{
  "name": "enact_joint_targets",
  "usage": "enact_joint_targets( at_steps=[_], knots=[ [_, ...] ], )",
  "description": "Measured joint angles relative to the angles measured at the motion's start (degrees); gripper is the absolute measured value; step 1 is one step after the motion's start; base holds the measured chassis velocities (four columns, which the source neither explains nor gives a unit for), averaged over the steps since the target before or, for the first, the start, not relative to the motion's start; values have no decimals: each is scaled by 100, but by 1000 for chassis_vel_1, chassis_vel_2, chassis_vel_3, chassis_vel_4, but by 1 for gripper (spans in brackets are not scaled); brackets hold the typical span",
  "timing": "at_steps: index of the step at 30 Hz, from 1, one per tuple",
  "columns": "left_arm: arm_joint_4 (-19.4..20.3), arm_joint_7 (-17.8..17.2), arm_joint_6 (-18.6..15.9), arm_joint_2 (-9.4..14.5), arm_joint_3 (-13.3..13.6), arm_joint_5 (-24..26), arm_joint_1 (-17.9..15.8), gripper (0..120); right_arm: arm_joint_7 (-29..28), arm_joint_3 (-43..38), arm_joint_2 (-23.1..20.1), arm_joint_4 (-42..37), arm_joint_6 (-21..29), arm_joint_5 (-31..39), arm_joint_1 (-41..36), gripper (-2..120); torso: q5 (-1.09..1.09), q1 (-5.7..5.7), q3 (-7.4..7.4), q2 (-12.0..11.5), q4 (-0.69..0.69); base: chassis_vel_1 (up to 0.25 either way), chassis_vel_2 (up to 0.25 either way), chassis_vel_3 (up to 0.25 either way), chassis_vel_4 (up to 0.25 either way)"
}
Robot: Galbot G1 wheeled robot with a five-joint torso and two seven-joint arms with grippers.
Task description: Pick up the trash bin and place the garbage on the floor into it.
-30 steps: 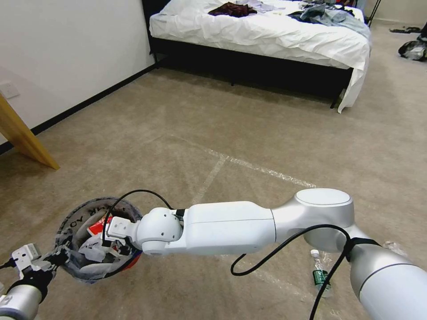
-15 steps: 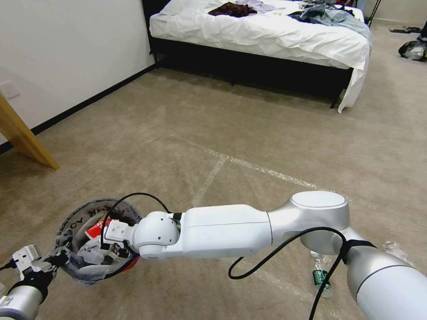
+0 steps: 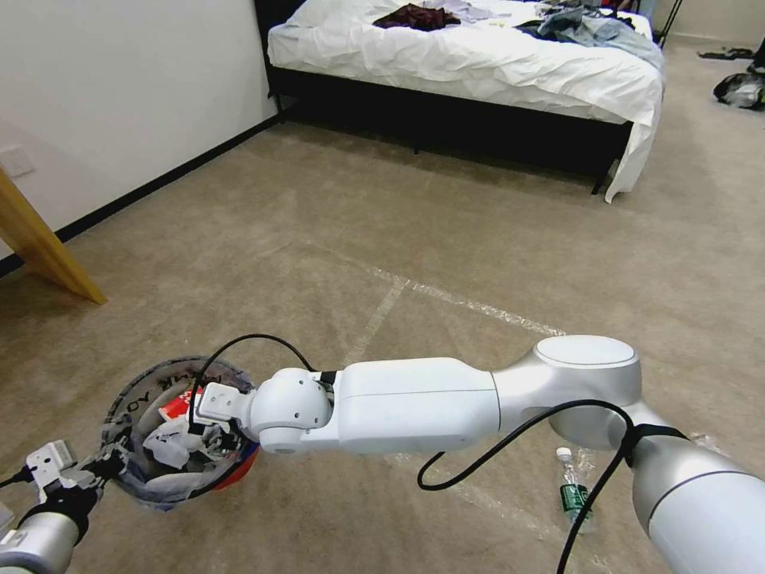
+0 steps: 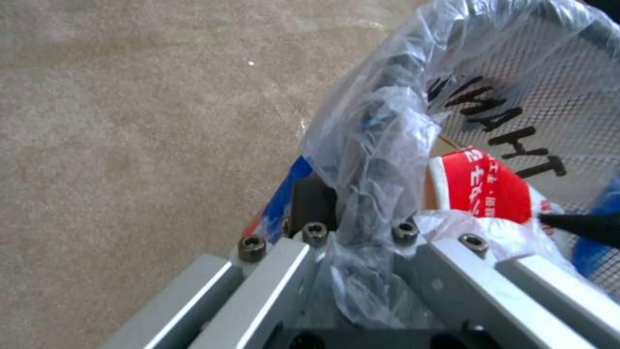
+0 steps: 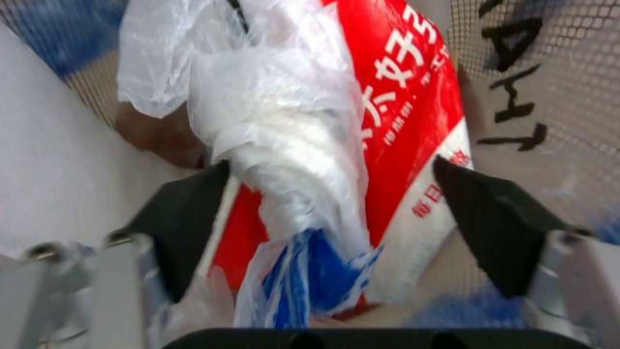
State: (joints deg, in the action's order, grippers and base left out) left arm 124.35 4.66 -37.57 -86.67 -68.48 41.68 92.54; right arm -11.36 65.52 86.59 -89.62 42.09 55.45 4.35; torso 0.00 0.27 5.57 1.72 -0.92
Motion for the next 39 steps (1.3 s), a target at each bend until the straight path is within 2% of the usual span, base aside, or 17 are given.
enact_joint_targets(
  at_steps=[1,3,6,35,38,39],
  knots=[
    [0,0,0,0,0,0,0,1,0,0,0,0,0,0,0,83,0,0,0,0,0,0,0,0,0],
    [-29,7,0,3,2,8,-19,1,4,-34,-32,-63,-6,40,38,95,0,0,0,0,0,0,0,0,0],
    [-56,11,-1,4,5,12,-34,1,5,-59,-53,-95,-10,61,65,99,0,0,0,0,0,0,0,0,0],
    [-217,-20,-19,52,8,1,-118,1,-74,-171,-140,-337,-6,228,205,100,0,0,0,0,0,0,0,0,0],
    [-279,-202,-12,52,-98,-95,-111,1,-160,-195,-202,-303,32,209,232,100,-2,1,0,0,0,0,0,0,0],
    [-268,-203,-16,48,-73,-95,-110,2,-163,-192,-195,-319,27,214,237,100,4,1,1,1,0,0,0,0,0]
  ],
)
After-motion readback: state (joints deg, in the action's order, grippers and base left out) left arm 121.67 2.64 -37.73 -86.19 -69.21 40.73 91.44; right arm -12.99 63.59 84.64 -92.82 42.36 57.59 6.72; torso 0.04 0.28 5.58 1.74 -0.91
